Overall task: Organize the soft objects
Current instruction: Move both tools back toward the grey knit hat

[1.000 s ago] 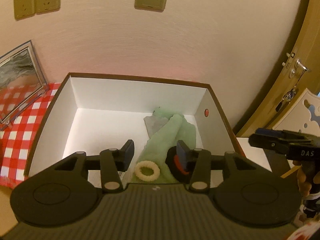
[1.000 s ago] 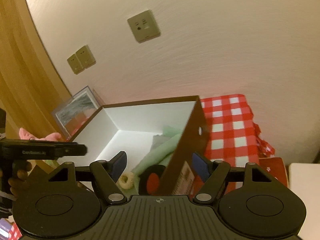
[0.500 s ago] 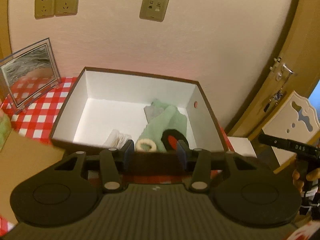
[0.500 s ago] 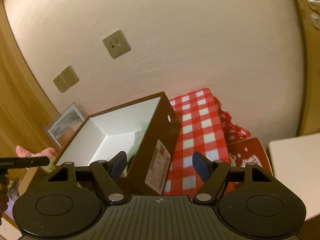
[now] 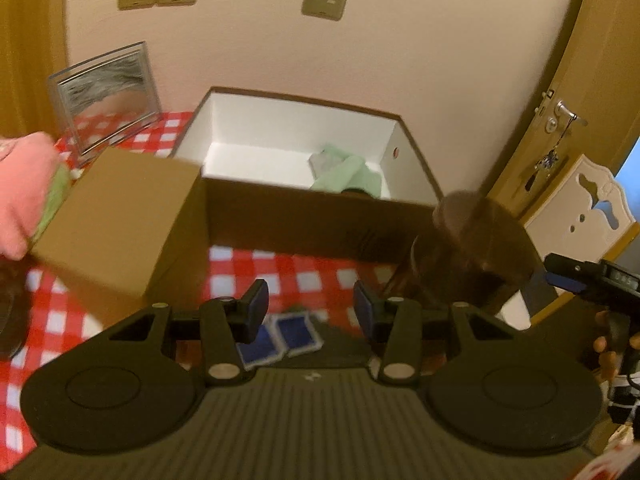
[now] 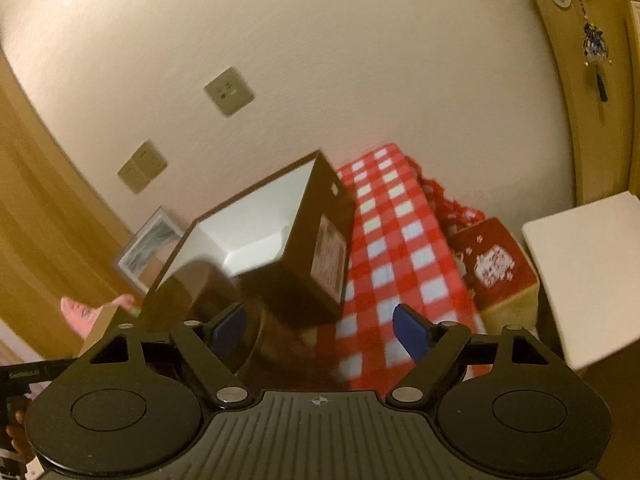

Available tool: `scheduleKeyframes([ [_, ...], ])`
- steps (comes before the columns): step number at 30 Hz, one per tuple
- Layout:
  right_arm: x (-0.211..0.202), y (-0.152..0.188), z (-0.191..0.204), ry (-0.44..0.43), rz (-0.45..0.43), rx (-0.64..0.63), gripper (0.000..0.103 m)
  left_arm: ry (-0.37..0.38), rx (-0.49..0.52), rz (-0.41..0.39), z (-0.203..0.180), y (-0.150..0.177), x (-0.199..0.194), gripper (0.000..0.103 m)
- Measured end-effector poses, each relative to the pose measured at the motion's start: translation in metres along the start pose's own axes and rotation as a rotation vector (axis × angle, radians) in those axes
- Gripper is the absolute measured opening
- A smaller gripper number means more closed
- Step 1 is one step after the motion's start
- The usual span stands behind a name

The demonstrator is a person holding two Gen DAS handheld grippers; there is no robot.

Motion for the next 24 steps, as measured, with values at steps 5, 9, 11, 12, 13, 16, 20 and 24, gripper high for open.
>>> scheduleKeyframes([
  [5, -0.003, 0.037, 0.022, -0.017, 0.06, 0.006, 0.083, -0.037, -0.028, 0.029, 0.02, 0.027, -0.011, 0.043],
  [9, 0.001, 0.07, 0.039, -0.045, 0.121, 0.0, 0.083, -0.057, -0.033, 0.036, 0.032, 0.044, -0.022, 0.043],
  [11, 0.006, 0.087, 0.047, -0.066, 0.151, 0.014, 0.083, -0.073, -0.031, 0.04, 0.037, 0.054, -0.026, 0.043],
  [12, 0.009, 0.096, 0.052, -0.081, 0.171, 0.025, 0.083, -0.079, -0.032, 0.044, 0.04, 0.057, -0.026, 0.043],
  [13, 0.011, 0.101, 0.055, -0.087, 0.182, 0.029, 0.083, -0.086, -0.034, 0.049, 0.042, 0.062, -0.027, 0.043],
  [16, 0.02, 0.125, 0.065, -0.083, 0.229, 0.027, 0.083, -0.103, -0.031, 0.064, 0.049, 0.074, -0.028, 0.043],
  [20, 0.032, 0.155, 0.067, -0.032, 0.296, 0.047, 0.083, -0.135, -0.021, 0.084, 0.059, 0.089, -0.027, 0.043],
  [24, 0.043, 0.174, 0.072, 0.017, 0.327, 0.031, 0.083, -0.143, -0.011, 0.102, 0.069, 0.102, -0.025, 0.043],
])
Point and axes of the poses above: each gripper's, at about its wrist camera, not at the fingertips, and x roughly the way its jaws point, z to its left, y to its underside, the point moved 9 cm from there along x, roughly the way its jaws point, and after that the axes turned 15 degrees about -y, right-handed, at the moved point
